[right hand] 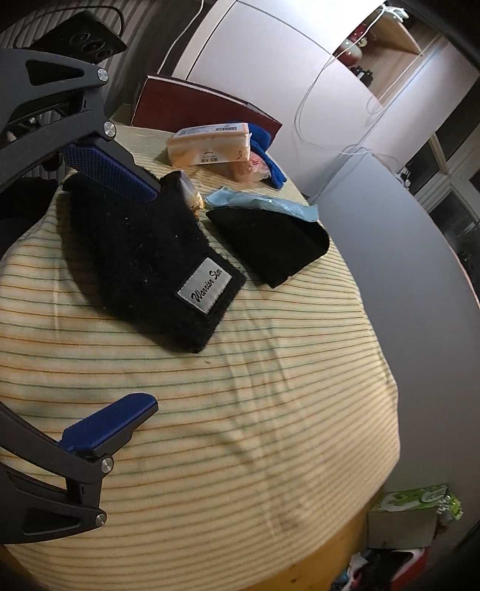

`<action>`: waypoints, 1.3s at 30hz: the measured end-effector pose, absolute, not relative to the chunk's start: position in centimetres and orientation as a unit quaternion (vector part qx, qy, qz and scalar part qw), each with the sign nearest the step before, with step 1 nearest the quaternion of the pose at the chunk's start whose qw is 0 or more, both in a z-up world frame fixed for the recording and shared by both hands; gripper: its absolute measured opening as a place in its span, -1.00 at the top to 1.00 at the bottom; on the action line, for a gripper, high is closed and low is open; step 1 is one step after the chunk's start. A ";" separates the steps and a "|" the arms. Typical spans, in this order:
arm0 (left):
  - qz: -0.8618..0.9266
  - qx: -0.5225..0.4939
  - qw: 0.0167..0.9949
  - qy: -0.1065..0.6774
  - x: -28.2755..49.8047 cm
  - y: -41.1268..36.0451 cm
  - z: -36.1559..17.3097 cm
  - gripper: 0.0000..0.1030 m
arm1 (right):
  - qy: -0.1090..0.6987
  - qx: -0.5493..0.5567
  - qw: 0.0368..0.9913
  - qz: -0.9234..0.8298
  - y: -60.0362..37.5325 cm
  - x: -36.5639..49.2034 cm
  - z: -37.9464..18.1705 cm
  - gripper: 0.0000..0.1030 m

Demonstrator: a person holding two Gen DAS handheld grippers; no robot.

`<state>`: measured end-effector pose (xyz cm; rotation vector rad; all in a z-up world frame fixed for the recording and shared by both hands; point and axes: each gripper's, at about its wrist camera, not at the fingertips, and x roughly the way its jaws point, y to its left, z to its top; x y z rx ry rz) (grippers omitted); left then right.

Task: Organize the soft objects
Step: 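Lower the right tool onto the black fuzzy glove and close it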

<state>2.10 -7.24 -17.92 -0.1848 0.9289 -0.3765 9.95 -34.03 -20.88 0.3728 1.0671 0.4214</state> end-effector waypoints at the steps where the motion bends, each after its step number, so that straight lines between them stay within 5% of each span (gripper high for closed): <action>1: -0.181 -0.089 0.872 0.446 2.2 -7.3 -18.0 -0.45 | 0.504 0.177 0.822 0.199 -34.0 10.1 -21.1 -0.99; 14: -0.196 -0.093 0.861 0.461 3.5 -8.4 -19.1 -0.06 | 0.526 0.184 0.796 0.238 -31.0 11.0 -22.5 -0.91; 19: -0.205 -0.091 0.860 0.458 3.7 -9.1 -19.1 0.15 | 0.528 0.171 0.795 0.244 -29.9 10.7 -22.7 -0.58; 29: -0.238 -0.088 0.858 0.446 3.3 -10.2 -18.5 0.52 | 0.526 0.189 0.790 0.251 -30.7 9.4 -22.3 0.53; 39: -0.264 -0.076 0.860 0.429 3.3 -11.9 -17.7 0.60 | 0.500 0.192 0.810 0.238 -32.8 7.5 -20.3 0.82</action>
